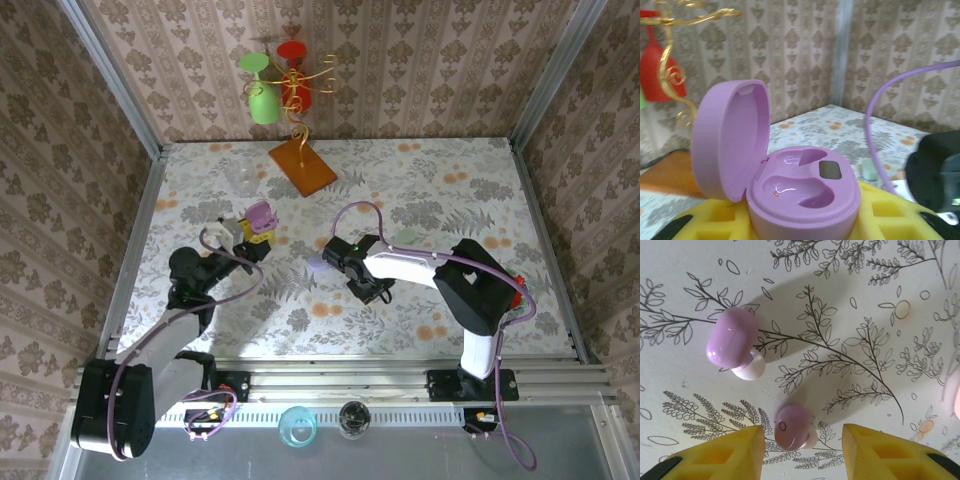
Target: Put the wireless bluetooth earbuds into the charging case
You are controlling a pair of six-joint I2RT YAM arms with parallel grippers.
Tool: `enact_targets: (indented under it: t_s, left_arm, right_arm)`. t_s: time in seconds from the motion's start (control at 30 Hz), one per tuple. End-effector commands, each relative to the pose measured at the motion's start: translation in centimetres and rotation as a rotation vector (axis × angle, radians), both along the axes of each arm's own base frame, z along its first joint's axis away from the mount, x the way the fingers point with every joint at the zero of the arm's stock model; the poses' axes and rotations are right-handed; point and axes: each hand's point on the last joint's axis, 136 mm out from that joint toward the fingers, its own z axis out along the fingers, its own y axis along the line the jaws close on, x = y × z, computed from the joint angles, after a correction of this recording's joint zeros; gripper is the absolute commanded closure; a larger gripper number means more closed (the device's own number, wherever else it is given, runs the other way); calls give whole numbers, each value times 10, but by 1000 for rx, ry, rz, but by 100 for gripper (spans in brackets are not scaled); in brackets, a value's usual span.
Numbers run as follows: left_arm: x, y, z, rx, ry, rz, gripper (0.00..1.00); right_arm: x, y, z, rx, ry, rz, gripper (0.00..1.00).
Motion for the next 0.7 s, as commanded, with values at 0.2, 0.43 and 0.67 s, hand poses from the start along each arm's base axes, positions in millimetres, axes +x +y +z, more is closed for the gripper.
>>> enact_targets:
  t_s: [0.2,0.43,0.67]
  left_arm:
    - [15,33,3,-35,0,152,74]
    - [12,34,5,-43,-10,135,73]
    - [10,36,3,-44,-15,140,73]
  right_arm:
    - [12,11,22,-109,-172,-15,55]
    - [14,4,19,-212,-209,-25,61]
    - [9,0,10,-243,-179,-27,66]
